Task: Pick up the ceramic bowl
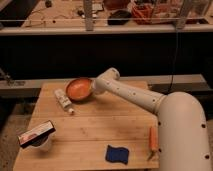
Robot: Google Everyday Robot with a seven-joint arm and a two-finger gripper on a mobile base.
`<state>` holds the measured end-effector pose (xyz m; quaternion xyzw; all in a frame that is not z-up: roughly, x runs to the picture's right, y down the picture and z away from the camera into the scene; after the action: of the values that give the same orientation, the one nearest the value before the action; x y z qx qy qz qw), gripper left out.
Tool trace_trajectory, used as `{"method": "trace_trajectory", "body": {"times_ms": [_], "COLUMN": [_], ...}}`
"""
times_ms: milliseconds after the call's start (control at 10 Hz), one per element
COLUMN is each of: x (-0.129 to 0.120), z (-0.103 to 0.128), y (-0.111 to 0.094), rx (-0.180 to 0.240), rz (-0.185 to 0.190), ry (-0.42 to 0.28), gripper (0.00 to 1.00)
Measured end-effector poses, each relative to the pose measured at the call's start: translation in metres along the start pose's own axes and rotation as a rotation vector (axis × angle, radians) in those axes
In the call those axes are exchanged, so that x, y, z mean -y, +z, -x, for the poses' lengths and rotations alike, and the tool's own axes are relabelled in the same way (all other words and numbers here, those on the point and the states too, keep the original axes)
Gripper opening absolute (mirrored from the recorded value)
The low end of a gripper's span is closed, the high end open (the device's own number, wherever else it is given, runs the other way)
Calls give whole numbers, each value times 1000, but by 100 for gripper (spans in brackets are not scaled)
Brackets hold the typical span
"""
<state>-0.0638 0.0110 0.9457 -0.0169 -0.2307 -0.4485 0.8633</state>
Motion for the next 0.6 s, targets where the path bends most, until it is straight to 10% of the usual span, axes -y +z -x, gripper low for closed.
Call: {"method": "trace_trajectory", "body": {"times_ms": [600], "x": [2], "z": [-2], "y": [-1], "rx": [1], "rz": [-25], "ry": [-18], "gripper": [5]}}
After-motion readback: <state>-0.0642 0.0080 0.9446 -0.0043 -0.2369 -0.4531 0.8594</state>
